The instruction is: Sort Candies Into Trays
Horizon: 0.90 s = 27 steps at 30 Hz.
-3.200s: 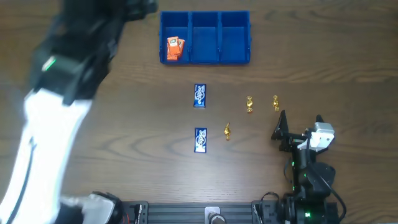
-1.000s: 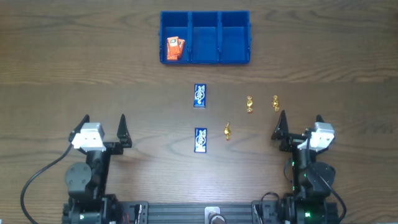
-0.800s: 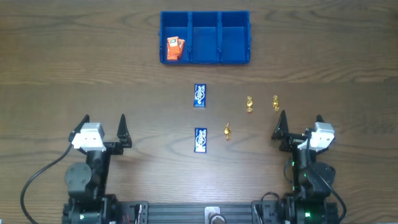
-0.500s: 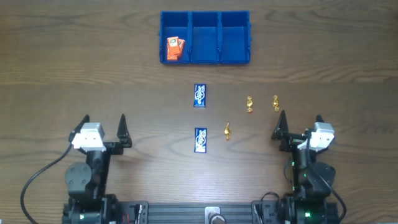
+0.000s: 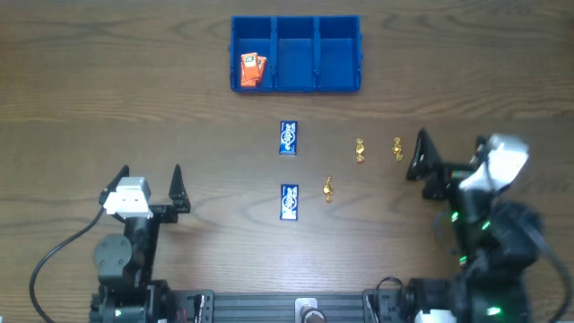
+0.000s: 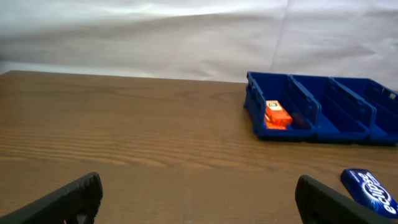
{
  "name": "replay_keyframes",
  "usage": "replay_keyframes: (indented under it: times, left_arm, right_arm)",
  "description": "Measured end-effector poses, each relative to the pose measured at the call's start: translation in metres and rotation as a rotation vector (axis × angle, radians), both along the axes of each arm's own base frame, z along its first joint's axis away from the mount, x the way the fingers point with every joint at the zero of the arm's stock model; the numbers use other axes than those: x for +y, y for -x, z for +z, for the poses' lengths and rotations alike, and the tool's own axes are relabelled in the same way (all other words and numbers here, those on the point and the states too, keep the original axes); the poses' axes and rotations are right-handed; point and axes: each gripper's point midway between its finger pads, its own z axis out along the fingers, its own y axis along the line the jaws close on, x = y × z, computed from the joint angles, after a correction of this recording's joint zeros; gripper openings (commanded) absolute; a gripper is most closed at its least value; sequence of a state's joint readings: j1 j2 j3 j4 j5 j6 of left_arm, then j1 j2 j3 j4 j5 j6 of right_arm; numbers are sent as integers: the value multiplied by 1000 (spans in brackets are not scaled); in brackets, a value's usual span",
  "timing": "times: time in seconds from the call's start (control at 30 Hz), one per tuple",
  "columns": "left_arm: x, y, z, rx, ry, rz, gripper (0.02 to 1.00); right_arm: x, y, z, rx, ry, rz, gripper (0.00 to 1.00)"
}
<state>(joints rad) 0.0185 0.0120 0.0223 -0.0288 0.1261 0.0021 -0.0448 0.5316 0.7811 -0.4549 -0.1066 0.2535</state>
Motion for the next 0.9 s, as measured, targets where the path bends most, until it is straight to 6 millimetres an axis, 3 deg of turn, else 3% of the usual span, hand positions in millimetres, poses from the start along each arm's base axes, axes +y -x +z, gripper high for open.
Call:
replay_keyframes:
  times: [0.13,0.37,0.6,0.77,0.9]
  left_arm:
    - [0,0,0,0,0,0,998]
    - [0,0,0,-1,0,0,998]
    - [0,0,0,-1,0,0,998]
    - [0,0,1,-1,0,0,998]
    - [0,0,0,-1,0,0,998]
  right_arm:
    - [19,-19,30,152,-41,112,998]
    - [48,-46,11,516,-116,241,998]
    - [126,-67,-47,906,-79,439,998]
    - [160,-44,-109,1203,0,440,998]
    - [176,-24,-142,1365,78,395,998]
